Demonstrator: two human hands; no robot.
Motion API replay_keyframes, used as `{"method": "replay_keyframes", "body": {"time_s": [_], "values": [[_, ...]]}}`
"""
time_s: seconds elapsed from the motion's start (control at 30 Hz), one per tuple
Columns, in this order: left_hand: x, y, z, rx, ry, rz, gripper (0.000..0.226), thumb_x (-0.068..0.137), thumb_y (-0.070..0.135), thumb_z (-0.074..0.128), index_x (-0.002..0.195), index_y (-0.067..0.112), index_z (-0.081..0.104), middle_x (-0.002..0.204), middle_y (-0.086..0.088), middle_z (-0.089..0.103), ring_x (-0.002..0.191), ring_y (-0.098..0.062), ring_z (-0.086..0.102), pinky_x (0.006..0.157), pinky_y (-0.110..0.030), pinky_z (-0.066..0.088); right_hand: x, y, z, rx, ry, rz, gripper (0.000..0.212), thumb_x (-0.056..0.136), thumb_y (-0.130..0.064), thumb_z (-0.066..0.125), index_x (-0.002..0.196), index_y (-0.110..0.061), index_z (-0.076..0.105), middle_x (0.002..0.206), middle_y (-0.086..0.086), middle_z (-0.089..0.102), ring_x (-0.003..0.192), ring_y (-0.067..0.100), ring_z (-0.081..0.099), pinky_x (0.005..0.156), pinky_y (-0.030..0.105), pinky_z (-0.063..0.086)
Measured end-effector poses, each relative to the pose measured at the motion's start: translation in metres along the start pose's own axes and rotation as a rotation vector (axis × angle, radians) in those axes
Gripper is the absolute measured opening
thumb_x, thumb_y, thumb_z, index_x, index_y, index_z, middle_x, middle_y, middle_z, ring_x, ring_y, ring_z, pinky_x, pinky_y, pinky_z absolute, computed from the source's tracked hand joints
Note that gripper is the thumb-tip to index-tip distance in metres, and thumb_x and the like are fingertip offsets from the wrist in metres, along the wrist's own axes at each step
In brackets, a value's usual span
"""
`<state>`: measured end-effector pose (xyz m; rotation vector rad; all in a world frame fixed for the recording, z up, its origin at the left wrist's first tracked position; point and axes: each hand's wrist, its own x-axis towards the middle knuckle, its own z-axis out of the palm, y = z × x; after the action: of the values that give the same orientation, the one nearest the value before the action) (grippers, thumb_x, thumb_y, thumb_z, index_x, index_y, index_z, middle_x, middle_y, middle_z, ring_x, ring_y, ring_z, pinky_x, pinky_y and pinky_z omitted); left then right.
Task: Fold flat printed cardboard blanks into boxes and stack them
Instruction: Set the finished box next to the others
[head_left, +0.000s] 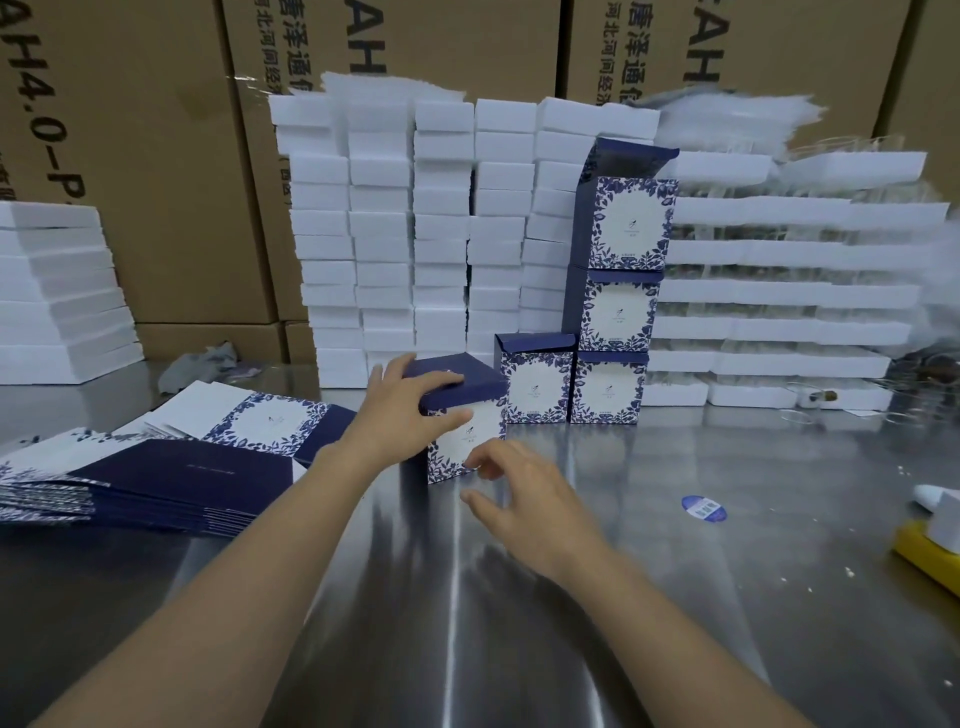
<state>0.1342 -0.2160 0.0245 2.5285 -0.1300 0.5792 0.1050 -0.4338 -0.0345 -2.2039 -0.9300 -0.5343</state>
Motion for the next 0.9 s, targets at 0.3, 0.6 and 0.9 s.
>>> {"method": "replay_keyframes", "body": {"time_s": [0.3, 0.6, 0.9], "values": [[-0.031, 0.008, 0.005, -0.647, -0.097, -0.097, 0.052, 0.085, 0.039, 0.088, 0.127, 0.059, 0.065, 0.159, 0.018, 0.038, 0.129, -0.009, 0.059, 0.09, -0.021, 0.054, 0.006, 0.014, -0.008, 0.42, 0.249, 0.393, 0.063, 0.097, -0.033, 0.072, 0.149, -0.045, 0.039, 0.14, -0.009, 0.057, 0.115, 0.002, 0.063, 0.104, 0.033, 0.051], [-0.028, 0.014, 0.032, -0.557, 0.33, -0.068, 0.073, 0.075, 0.04, 0.095, 0.127, 0.06, 0.047, 0.112, 0.034, 0.065, 0.088, -0.007, 0.069, 0.082, -0.03, 0.057, 0.007, 0.036, -0.003, 0.55, 0.152, 0.53, 0.045, 0.098, -0.022, 0.072, 0.134, -0.04, 0.053, 0.115, -0.003, 0.065, 0.094, 0.011, 0.069, 0.075, 0.023, 0.051], [0.127, 0.072, -0.023, -0.502, 0.395, 0.071, 0.079, 0.074, 0.043, 0.095, 0.136, 0.048, 0.046, 0.122, 0.019, 0.061, 0.106, -0.01, 0.061, 0.088, -0.034, 0.057, -0.003, 0.051, 0.016, 0.381, 0.127, 0.549, 0.029, 0.093, -0.013, 0.071, 0.107, -0.037, 0.062, 0.08, -0.006, 0.067, 0.076, 0.009, 0.065, 0.084, 0.04, 0.057]]}}
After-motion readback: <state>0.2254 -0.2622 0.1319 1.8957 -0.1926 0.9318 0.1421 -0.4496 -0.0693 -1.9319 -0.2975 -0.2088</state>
